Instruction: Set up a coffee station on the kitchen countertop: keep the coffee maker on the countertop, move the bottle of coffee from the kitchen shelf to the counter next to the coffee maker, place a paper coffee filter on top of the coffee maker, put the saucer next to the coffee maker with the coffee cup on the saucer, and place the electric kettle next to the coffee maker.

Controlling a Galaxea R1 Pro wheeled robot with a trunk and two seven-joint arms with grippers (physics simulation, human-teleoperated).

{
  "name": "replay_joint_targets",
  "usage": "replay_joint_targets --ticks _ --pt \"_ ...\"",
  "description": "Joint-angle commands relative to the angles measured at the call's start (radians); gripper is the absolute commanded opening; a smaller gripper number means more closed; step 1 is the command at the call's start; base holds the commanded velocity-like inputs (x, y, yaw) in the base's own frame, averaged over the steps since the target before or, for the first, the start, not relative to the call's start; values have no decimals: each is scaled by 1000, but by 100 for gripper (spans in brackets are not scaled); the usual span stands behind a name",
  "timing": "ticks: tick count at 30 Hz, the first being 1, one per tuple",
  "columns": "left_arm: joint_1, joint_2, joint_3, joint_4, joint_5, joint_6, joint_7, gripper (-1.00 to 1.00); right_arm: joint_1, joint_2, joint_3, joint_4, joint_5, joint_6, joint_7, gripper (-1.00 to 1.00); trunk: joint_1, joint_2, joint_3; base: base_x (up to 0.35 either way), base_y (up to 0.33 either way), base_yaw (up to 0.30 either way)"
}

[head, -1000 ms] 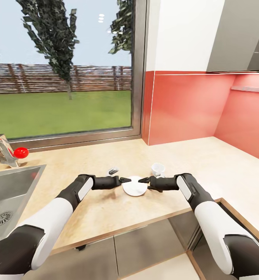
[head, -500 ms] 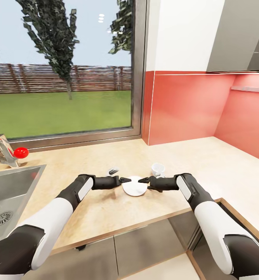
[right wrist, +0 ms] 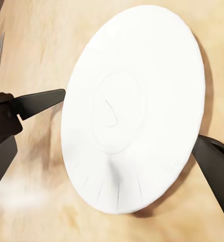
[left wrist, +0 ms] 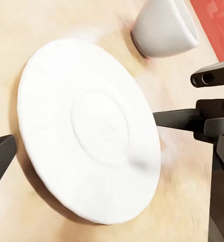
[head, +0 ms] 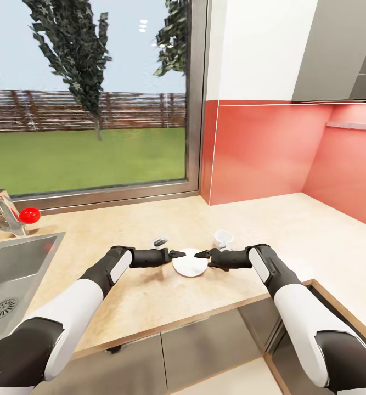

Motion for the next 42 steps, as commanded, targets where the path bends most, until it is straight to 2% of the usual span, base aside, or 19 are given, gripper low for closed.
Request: replay_joint_targets --ticks 1,7,12,26,27,42 --pt "-1 0 -3 0 7 6 1 100 0 0 2 0 18 4 1 100 0 -1 -1 0 0 0" --pt "-1 -1 -3 0 7 6 1 100 0 0 2 0 18 3 1 100 0 -1 -1 0 0 0" --pt "-1 -13 -3 0 7 6 1 100 0 0 2 0 18 3 1 100 0 -1 -1 0 0 0" --pt "-1 -14 -3 0 7 6 1 100 0 0 2 0 19 3 1 100 0 -1 -1 0 0 0" --pt "-1 -14 -3 0 7 6 1 100 0 0 2 0 18 3 1 -100 0 -1 -1 0 0 0" --pt "-1 -13 -3 0 7 6 1 100 0 0 2 0 18 4 0 -100 0 -1 -1 0 0 0"
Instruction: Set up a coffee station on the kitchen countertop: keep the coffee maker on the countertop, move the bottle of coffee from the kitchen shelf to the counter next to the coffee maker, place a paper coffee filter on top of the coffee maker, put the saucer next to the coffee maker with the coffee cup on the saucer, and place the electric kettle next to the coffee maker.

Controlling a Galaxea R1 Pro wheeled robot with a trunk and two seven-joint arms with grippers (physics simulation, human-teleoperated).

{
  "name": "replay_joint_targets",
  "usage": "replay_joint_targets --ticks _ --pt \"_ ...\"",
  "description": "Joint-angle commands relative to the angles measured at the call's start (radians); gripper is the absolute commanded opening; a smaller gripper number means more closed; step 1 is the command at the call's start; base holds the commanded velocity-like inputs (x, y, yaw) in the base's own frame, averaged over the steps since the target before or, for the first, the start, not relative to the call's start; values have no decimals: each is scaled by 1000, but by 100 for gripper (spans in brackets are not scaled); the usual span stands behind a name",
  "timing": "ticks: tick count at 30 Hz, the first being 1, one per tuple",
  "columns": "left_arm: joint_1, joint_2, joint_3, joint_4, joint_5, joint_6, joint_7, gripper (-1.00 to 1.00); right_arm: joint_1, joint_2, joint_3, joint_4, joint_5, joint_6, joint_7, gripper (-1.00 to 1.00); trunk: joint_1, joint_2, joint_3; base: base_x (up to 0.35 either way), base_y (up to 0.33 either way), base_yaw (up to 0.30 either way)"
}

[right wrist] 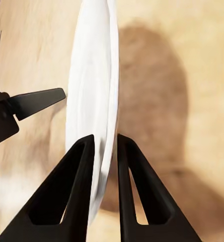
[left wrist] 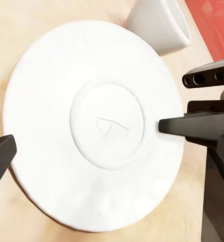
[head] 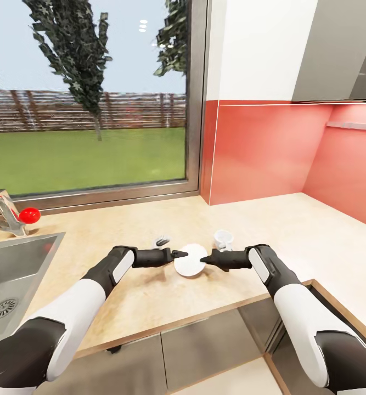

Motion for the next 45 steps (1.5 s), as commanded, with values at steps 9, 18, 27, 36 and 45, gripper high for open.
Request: replay_joint_targets --ticks 9,18,27,36,45 --pt "-2 16 2 -4 -1 8 -5 100 -1 0 0 0 10 2 2 -100 0 -1 -1 0 0 0" --pt "-7 99 5 -22 -4 11 0 100 -1 0 0 0 11 1 2 -100 0 -1 -1 0 0 0" --pt "-8 157 3 -215 -4 11 -3 100 -1 0 1 -12 11 1 3 -100 0 -1 -1 0 0 0" --pt "-2 176 -1 -221 -6 -42 -2 100 -1 -5 5 -157 9 2 6 -100 0 -1 -1 0 0 0" --pt "-2 176 -1 -218 -6 -56 -2 100 -1 -5 7 -163 8 2 6 -100 0 -1 -1 0 0 0"
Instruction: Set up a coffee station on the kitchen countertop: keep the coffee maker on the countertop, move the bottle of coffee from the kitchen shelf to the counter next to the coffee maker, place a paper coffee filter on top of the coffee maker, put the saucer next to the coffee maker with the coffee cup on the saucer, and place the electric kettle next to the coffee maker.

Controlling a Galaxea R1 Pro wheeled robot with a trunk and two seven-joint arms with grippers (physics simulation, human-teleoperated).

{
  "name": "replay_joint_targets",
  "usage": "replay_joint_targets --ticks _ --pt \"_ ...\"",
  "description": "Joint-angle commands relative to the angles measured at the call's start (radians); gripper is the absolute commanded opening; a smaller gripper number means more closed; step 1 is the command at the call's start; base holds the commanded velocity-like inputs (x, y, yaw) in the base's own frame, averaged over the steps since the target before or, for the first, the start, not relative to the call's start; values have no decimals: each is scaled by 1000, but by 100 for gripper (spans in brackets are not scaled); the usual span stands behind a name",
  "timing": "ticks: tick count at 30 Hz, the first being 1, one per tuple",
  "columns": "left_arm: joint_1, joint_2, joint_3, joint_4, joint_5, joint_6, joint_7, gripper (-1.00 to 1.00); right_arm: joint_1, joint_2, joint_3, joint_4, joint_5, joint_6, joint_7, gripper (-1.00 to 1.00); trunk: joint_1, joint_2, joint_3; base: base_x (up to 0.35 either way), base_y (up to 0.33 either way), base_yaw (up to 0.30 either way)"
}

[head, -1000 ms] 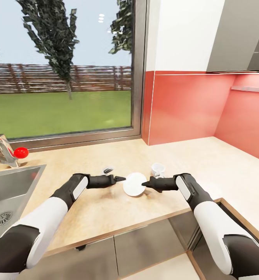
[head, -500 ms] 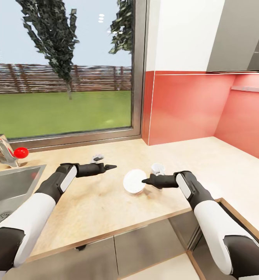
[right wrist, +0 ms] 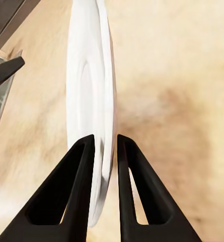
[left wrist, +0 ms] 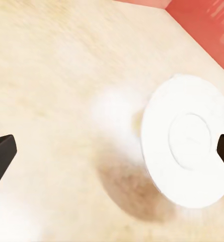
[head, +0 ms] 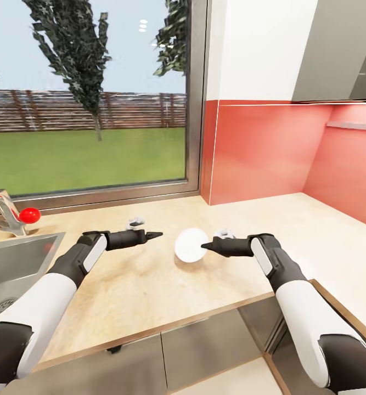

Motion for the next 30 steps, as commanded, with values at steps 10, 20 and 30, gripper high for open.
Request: replay_joint_targets --ticks 10,20,30 --pt "-1 2 -3 1 9 7 3 100 -1 0 -4 -1 -2 5 4 -100 0 -1 9 -125 -27 1" --pt "1 15 -3 2 9 7 3 100 -1 -1 -4 -1 -2 5 4 -100 0 -1 24 -319 -62 117" --pt "1 16 -3 3 10 7 3 100 -1 0 -4 -1 -2 5 4 -100 0 -1 31 -335 -127 277"
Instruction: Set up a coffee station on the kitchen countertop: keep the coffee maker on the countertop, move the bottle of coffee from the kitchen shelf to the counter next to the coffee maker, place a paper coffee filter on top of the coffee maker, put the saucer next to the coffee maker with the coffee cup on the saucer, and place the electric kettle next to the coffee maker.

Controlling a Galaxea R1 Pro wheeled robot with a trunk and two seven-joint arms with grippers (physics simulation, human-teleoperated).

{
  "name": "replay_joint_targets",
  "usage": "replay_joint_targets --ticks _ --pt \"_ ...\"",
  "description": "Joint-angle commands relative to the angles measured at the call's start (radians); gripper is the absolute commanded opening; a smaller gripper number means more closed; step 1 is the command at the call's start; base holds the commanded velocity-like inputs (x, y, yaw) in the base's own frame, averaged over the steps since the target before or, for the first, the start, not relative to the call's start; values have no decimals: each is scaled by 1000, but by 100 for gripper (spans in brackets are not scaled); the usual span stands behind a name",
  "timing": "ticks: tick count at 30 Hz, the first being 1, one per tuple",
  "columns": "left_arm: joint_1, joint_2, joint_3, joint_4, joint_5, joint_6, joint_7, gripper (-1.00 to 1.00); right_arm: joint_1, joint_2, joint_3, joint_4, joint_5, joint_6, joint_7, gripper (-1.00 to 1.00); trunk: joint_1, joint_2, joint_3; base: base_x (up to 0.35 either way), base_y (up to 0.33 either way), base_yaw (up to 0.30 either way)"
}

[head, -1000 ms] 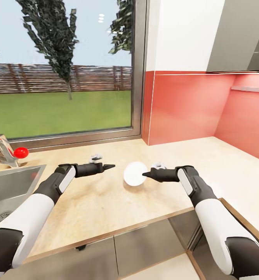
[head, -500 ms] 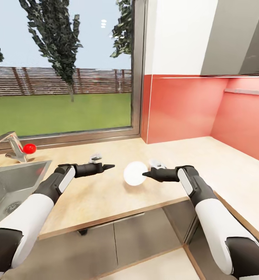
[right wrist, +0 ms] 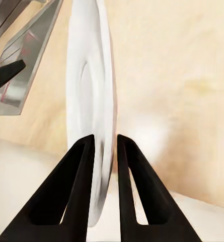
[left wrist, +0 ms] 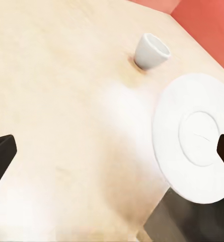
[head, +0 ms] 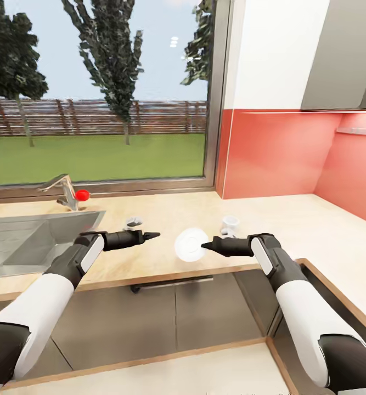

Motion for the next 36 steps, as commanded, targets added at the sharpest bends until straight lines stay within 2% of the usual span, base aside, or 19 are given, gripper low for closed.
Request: replay_joint_targets --ticks 1,12,14,17,19,34,35,36 --pt "-1 1 -4 0 9 7 2 100 -1 0 -1 -1 -1 5 5 -100 -1 -1 -1 -262 -104 288" --pt "-1 2 -3 2 9 7 2 100 -1 0 0 -1 -1 5 5 -100 -1 -1 0 -38 -15 296" --pt "-1 10 -3 2 9 7 1 100 -1 -1 -1 -1 -1 5 5 -100 -1 -1 0 0 0 298" --pt "0 36 -4 2 10 7 -1 100 -1 -1 0 -1 -1 5 5 -100 -1 -1 0 0 0 298" --pt "0 41 -4 2 10 7 -1 100 -1 0 0 -1 -1 5 5 -100 -1 -1 0 -64 0 298" --pt "1 45 -4 5 11 7 -1 100 -1 -2 -1 -1 -1 5 5 -100 -1 -1 0 -313 0 298" --pt "2 50 -3 11 11 7 -1 100 -1 -2 -1 -1 -1 5 5 -100 -1 -1 0 -340 0 298" --pt "11 86 -3 42 13 6 -3 100 -1 -2 -1 -1 -1 5 5 -100 -1 -1 0 -340 0 298"
